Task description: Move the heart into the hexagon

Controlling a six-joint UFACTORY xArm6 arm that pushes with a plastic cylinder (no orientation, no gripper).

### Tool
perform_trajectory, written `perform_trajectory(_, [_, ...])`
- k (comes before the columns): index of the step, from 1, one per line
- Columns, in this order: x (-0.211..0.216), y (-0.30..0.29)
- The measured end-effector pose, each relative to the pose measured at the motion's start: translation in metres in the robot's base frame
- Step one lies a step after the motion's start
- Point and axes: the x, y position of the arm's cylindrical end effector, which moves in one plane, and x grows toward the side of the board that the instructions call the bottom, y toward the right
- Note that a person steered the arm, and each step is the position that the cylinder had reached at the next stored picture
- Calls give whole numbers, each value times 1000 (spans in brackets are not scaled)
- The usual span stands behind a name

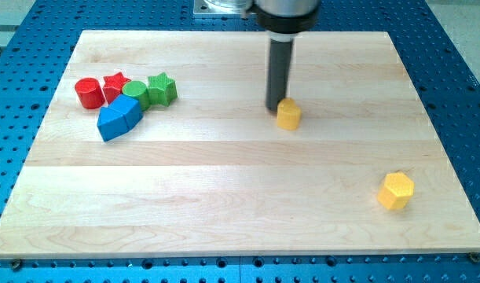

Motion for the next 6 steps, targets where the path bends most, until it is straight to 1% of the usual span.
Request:
perform_trajectory(1, [13,23])
perform_trajectory(3, [18,-23])
perform_trajectory(5, [86,80])
perform_trajectory(6, [89,103])
